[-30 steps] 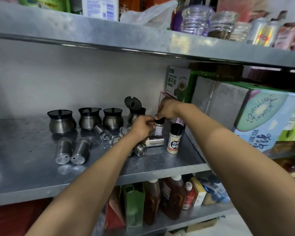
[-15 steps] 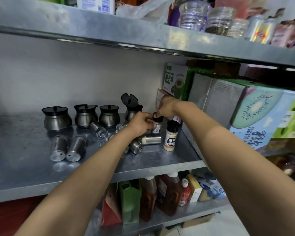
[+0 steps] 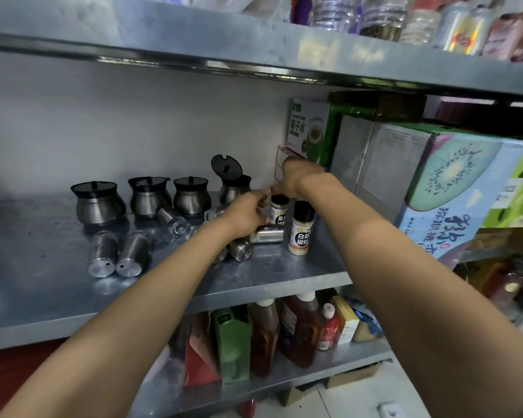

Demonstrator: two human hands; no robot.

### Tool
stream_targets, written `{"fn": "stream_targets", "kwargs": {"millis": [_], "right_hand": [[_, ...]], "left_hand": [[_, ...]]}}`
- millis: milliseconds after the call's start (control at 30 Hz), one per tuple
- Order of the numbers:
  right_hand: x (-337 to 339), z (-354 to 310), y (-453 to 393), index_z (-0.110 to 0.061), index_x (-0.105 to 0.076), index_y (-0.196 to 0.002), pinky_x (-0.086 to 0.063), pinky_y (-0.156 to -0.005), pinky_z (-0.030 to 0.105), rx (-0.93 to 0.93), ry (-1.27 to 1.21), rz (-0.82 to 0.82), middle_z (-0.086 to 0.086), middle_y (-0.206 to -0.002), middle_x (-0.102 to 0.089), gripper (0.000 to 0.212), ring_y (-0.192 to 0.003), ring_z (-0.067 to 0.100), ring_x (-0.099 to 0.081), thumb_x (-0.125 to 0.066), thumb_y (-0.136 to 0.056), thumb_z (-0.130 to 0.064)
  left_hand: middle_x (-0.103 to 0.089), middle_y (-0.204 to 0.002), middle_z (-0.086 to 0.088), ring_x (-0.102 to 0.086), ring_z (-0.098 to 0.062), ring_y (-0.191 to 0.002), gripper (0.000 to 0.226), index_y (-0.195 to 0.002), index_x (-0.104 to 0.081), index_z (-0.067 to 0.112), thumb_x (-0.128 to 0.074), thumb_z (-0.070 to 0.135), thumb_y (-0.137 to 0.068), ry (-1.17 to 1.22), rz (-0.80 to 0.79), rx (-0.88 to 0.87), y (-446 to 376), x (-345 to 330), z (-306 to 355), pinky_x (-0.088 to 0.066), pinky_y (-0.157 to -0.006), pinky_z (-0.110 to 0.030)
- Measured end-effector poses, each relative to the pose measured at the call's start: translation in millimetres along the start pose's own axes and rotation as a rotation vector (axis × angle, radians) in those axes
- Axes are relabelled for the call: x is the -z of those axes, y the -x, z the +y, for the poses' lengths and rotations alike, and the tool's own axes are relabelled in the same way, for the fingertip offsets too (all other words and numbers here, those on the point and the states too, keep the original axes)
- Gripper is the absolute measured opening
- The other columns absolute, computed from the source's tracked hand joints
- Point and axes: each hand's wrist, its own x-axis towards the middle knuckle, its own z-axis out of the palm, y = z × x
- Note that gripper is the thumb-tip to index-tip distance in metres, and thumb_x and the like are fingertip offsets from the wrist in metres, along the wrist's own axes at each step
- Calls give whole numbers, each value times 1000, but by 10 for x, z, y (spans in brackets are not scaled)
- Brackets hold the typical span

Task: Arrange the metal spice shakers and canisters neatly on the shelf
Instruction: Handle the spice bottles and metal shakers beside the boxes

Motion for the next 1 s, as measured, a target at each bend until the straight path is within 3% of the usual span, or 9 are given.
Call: {"fn": "stream_targets", "kwargs": {"millis": [100, 233, 433, 500, 600, 700, 867, 1000], "right_hand": [[3, -35, 20, -9, -34, -147, -42, -107, 37, -8, -2, 14, 7, -151, -42, 85, -131, 26, -47, -66, -83, -55], [5, -64, 46, -12, -38, -145, -46, -101, 36, -40, 24, 23, 6, -144, -51, 82, -123, 26, -54, -66, -82, -57], [60, -75, 58, -12, -34, -148, -43, -103, 35, -53, 11, 44, 8, -148, -46, 80, -129, 27, -49, -55, -88, -60], [83, -68, 94, -13, -38, -146, -46, -96, 34, -74, 11, 96, 10, -141, -51, 74, -124, 28, -53, -52, -90, -60], [104, -42, 200, -9, -54, -130, -46, -75, 32, -92, 24, 239, 12, -121, -63, 57, -106, 29, -62, -55, -92, -52], [114, -15, 307, -8, -59, -116, -44, -69, 31, -57, -30, 277, 12, -111, -65, 42, -97, 30, -64, -58, -91, -41], [114, -4, 469, -12, -60, -90, -45, -65, 30, 39, -17, 135, 10, -95, -62, 12, -83, 27, -59, -64, -87, -24], [44, -21, 577, -16, -51, -78, -45, -66, 31, 56, -101, 35, 7, -88, -56, 16, -82, 27, -58, -63, -87, -21]], "left_hand": [[-61, -117, -11, -59, -24, -107, 48, -129, -53, 8, -68, 9, -83, -109, -36, 3, 52, 57, -21, -49, -97, -35], [-67, -118, -5, -61, -19, -109, 29, -114, -68, 14, -68, 18, -85, -141, -73, -51, 132, 119, -6, -47, -98, -31], [-68, -118, -5, -62, -19, -108, 30, -114, -69, 15, -68, 22, -85, -199, -111, -79, 187, 124, 29, -47, -100, -33], [-67, -119, -6, -61, -21, -109, 34, -116, -67, 14, -69, 24, -84, -267, -129, -70, 208, 125, 50, -47, -98, -33], [-67, -118, -6, -62, -23, -108, 33, -115, -68, 14, -70, 19, -82, -348, -166, -93, 228, 101, 70, -49, -94, -34], [-66, -122, -5, -62, -21, -109, 37, -117, -67, 15, -68, 10, -81, -406, -170, -95, 240, 91, 79, -48, -95, -32], [-64, -122, -8, -61, -25, -110, 37, -116, -65, 15, -66, 4, -81, -467, -150, -99, 288, 99, 101, -48, -96, -35], [-68, -110, -9, -63, -27, -101, 29, -105, -69, 15, -65, 1, -79, -503, -162, -82, 379, 223, 80, -48, -84, -30]]}}
